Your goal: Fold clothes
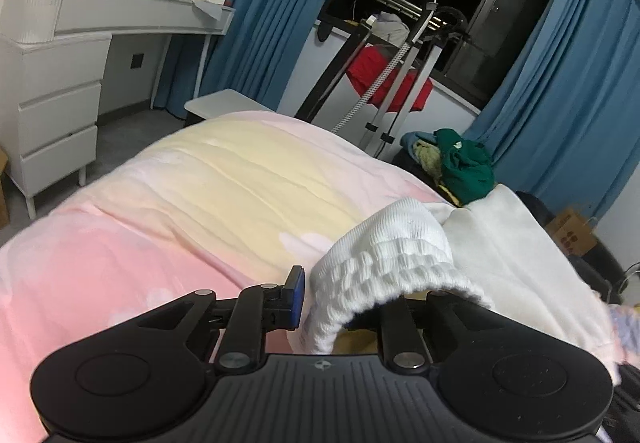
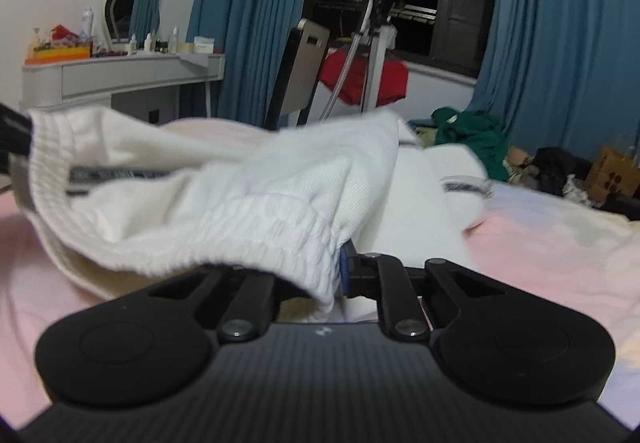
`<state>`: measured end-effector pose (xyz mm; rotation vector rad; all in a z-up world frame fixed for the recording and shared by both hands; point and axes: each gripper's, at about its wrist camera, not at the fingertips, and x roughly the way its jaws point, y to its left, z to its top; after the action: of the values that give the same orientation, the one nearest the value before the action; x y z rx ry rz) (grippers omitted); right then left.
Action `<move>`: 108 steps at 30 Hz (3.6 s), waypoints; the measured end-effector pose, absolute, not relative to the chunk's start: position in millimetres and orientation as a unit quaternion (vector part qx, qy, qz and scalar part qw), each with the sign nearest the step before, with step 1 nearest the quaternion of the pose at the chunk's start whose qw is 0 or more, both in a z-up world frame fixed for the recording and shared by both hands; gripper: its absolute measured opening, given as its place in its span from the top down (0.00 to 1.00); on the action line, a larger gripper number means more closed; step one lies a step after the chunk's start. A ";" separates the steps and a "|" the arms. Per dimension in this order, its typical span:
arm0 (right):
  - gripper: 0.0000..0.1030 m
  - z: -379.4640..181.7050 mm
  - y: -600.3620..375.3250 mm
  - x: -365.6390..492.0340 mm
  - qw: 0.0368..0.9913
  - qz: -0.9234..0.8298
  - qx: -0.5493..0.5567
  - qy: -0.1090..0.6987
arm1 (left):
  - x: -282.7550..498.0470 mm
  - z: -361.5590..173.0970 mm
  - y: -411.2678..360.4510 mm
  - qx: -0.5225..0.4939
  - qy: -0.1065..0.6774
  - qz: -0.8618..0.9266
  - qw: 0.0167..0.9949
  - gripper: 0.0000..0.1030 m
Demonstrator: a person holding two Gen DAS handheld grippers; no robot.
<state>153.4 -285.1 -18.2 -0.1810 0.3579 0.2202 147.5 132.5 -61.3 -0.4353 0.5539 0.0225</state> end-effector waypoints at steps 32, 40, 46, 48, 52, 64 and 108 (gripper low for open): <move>0.21 -9.9 -349.4 64.1 0.877 0.286 0.163 0.350 | 39.8 -14.8 118.0 -0.099 0.259 -0.043 0.960 0.17; 0.19 -51.6 -372.6 97.1 0.844 0.205 0.295 0.398 | 74.3 -35.6 82.7 0.010 0.284 -0.048 0.958 0.14; 0.19 -68.9 -354.5 121.5 0.835 0.196 0.305 0.414 | 104.9 -65.0 81.5 0.023 0.330 -0.016 0.944 0.19; 0.20 -73.3 -346.1 127.6 0.840 0.193 0.286 0.418 | 107.9 -66.9 82.4 0.011 0.331 -0.021 0.943 0.30; 0.60 -71.4 -345.1 121.6 0.844 0.195 0.296 0.402 | 109.3 -64.2 85.3 -0.024 0.321 -0.034 0.946 0.68; 0.82 -37.0 -280.6 100.6 0.785 0.290 0.428 0.341 | 134.2 65.1 184.9 -0.173 0.256 -0.010 0.951 0.87; 0.16 68.4 -236.3 46.8 0.946 0.217 0.110 0.215 | -38.8 77.6 67.3 -0.077 0.202 -0.016 0.976 0.18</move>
<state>46.8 -236.3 68.4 0.2245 0.4374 0.4426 -38.8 67.3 77.6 -0.1546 0.4066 -0.0324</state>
